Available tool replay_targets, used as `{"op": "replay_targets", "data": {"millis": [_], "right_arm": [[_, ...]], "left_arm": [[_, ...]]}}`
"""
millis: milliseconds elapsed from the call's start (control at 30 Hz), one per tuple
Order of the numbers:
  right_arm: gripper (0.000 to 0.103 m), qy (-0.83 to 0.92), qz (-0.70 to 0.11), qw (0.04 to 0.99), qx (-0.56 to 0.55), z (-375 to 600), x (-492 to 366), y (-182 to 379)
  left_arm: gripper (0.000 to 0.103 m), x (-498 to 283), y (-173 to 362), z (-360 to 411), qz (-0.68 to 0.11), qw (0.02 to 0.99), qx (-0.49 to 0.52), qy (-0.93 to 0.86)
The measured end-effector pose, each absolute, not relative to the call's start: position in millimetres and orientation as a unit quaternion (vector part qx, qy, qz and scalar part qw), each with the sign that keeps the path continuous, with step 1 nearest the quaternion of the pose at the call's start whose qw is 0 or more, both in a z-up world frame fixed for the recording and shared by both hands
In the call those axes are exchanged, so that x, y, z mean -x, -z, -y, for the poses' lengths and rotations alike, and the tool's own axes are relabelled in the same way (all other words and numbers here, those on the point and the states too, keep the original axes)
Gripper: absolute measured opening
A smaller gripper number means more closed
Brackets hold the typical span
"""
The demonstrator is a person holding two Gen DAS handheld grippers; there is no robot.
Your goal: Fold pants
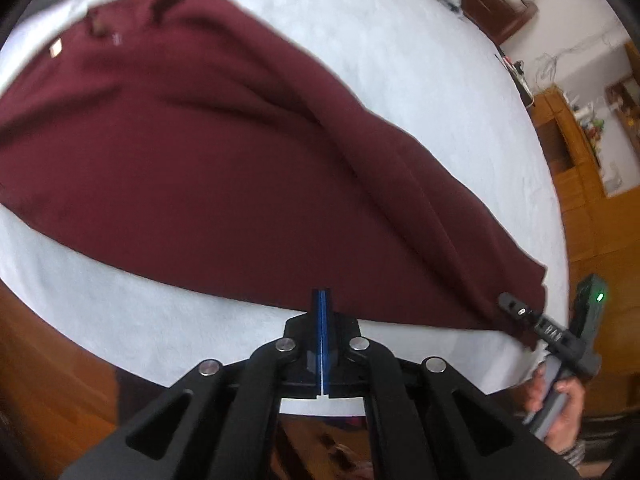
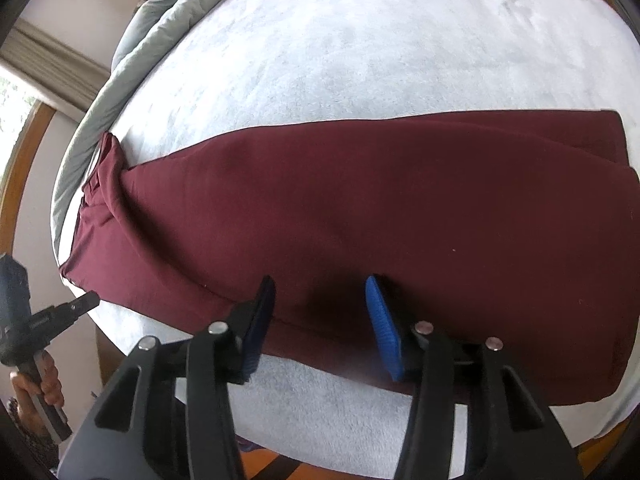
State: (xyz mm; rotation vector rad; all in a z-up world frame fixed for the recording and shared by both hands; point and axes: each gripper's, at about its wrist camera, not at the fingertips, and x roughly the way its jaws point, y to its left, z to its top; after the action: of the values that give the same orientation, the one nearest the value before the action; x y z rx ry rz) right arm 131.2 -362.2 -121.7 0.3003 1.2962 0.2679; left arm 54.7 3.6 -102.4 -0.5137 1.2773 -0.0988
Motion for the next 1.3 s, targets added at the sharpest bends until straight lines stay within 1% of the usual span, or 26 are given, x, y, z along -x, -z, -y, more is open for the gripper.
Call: {"op": "replay_targets", "data": {"millis": [33,67,133,167,200,333,400,433,467,500,533,567,600,667,733,867,967,1067,1100,1167,1300], "right_arm": [[0.051,-0.122,-0.599,0.779,-0.138,360.3,-131.2,121.6],[0.053,-0.121,-0.599,0.78,-0.136,359.1,-131.0,121.4],[0.055,-0.12,-0.599,0.78,-0.134,358.5,-130.7,122.0],[0.057,-0.119,-0.599,0.78,-0.133,358.0,-131.3,122.3],[0.058,-0.12,-0.599,0.781,-0.133,357.1,-131.7,122.4],[0.062,-0.119,-0.597,0.783,-0.128,353.5,-132.4,123.2],[0.063,-0.12,-0.595,0.784,-0.126,350.2,-132.5,123.2],[0.064,-0.121,-0.594,0.785,-0.127,350.5,-132.4,123.7],[0.064,-0.123,-0.594,0.785,-0.129,351.3,-132.8,124.0],[0.064,-0.125,-0.593,0.784,-0.132,352.3,-132.9,124.5],[0.064,-0.127,-0.593,0.784,-0.136,353.4,-133.2,125.0],[0.064,-0.129,-0.593,0.783,-0.138,354.0,-133.9,125.2],[0.064,-0.131,-0.592,0.782,-0.143,355.0,-134.5,125.3],[0.064,-0.133,-0.592,0.781,-0.148,357.3,-135.9,125.6],[0.063,-0.136,-0.592,0.779,-0.151,359.1,-137.0,125.4],[0.056,-0.138,-0.594,0.777,-0.152,362.3,-137.8,124.8],[0.056,-0.142,-0.598,0.771,-0.164,366.1,-137.7,124.0],[0.056,-0.141,-0.6,0.772,-0.154,364.6,-135.1,120.5],[0.057,-0.14,-0.598,0.774,-0.155,365.5,-132.7,117.6],[0.07,-0.132,-0.587,0.78,-0.169,373.4,-125.4,109.5],[0.07,-0.087,-0.574,0.792,-0.19,414.0,-110.7,96.7]], "left_arm": [[0.0,-63.3,98.9,-1.4,-0.583,0.775,0.238,0.05],[0.007,-71.3,95.2,2.4,-0.577,0.782,0.229,0.05],[0.041,-98.5,84.5,12.8,-0.575,0.79,0.209,0.049],[0.079,-107.6,82.3,15.4,-0.578,0.789,0.204,0.046],[0.088,-119.0,78.9,17.5,-0.58,0.791,0.192,0.035],[0.088,-174.9,88.8,29.8,-0.615,0.779,0.12,-0.016],[0.088,-193.0,102.5,24.6,-0.635,0.761,0.123,-0.041],[0.086,-201.1,111.3,17.3,-0.644,0.751,0.14,-0.05],[0.07,-205.5,119.0,10.4,-0.652,0.739,0.161,-0.055],[0.051,-206.3,125.9,2.6,-0.654,0.729,0.197,-0.05],[0.044,-203.3,129.5,-3.6,-0.65,0.721,0.237,-0.04],[0.026,-200.2,129.7,-6.0,-0.647,0.717,0.257,-0.036],[0.02,-196.9,127.2,-5.6,-0.644,0.719,0.26,-0.032],[0.017,-184.6,114.5,-2.7,-0.623,0.742,0.245,-0.028],[0.015,-165.4,100.8,-0.5,-0.597,0.762,0.249,-0.026],[0.015,-109.6,76.8,-4.7,-0.545,0.798,0.257,-0.021],[0.015,-67.3,81.8,-11.7,-0.531,0.807,0.258,-0.03],[0.015,-43.9,109.5,-9.5,-0.532,0.81,0.246,-0.028],[0.015,-43.2,118.5,-15.2,-0.53,0.81,0.251,-0.028],[0.016,-43.9,132.5,-20.9,-0.527,0.806,0.269,-0.023],[0.016,-56.3,134.6,-23.9,-0.516,0.808,0.285,-0.006]]}}
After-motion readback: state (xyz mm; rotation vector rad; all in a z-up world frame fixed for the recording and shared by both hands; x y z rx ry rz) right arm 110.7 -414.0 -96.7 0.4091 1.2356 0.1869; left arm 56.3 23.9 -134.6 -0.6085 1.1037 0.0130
